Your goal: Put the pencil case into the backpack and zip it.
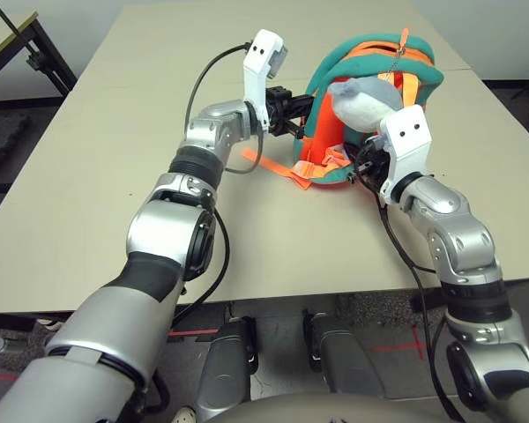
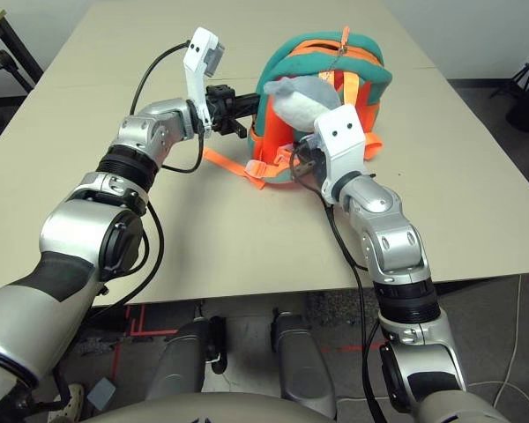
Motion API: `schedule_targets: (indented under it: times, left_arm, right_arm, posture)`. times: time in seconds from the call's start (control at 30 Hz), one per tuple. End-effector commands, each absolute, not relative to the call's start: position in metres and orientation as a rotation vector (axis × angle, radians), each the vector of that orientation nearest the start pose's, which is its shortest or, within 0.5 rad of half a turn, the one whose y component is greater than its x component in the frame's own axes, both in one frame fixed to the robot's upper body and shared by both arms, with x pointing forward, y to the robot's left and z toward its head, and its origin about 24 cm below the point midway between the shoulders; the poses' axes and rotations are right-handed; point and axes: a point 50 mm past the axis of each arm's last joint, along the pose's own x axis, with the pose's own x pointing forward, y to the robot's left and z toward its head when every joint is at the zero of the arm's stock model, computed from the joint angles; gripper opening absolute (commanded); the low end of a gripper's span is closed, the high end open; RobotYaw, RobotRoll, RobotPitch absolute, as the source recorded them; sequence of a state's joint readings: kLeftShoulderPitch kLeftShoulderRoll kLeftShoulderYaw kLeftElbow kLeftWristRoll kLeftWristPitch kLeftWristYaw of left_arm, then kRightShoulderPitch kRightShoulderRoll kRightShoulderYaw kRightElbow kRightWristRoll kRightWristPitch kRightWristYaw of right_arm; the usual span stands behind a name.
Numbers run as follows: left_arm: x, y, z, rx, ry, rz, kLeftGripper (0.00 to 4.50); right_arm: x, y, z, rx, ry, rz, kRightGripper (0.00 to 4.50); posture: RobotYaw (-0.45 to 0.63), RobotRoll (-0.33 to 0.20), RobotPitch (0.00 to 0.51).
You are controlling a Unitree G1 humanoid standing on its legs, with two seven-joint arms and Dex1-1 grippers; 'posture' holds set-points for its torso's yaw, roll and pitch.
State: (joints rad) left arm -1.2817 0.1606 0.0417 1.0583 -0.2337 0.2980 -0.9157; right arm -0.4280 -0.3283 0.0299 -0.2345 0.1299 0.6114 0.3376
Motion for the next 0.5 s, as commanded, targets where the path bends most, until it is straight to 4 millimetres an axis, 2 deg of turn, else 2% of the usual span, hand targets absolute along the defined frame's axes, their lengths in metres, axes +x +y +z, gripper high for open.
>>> schedule_targets:
  times: [0.03, 0.23, 0.27, 0.37, 0.5]
  left_arm:
    - [0.401, 0.079, 0.239, -0.073, 0.012, -1.085, 0.0]
    - [0.382, 0.111, 0.279, -0.124, -0.118, -1.074, 0.0]
    - [0.377, 0.115, 0.285, -0.124, -0.132, -1.076, 0.18]
    - [0.368, 0.12, 0.292, -0.121, -0.145, -1.075, 0.95]
    - [0.348, 0.119, 0.302, -0.064, -0.158, -1.133, 2.5]
  right_arm:
    - [0.304, -0.141, 0.141, -0.226, 0.085, 0.476, 0.38]
    - [0.307, -0.14, 0.14, -0.226, 0.083, 0.486, 0.38]
    - [0.307, -0.14, 0.14, -0.227, 0.083, 0.488, 0.38]
    - [0.308, -0.14, 0.14, -0.228, 0.083, 0.492, 0.38]
    - [0.311, -0.138, 0.14, -0.23, 0.079, 0.5, 0.38]
  posture:
    - [-0.15, 0.0, 0.163]
    - [-0.12, 0.0, 0.154]
    - [-0.12, 0.0, 0.153]
    - [-0.11, 0.0, 0.15]
    - [-0.1, 0.0, 0.148]
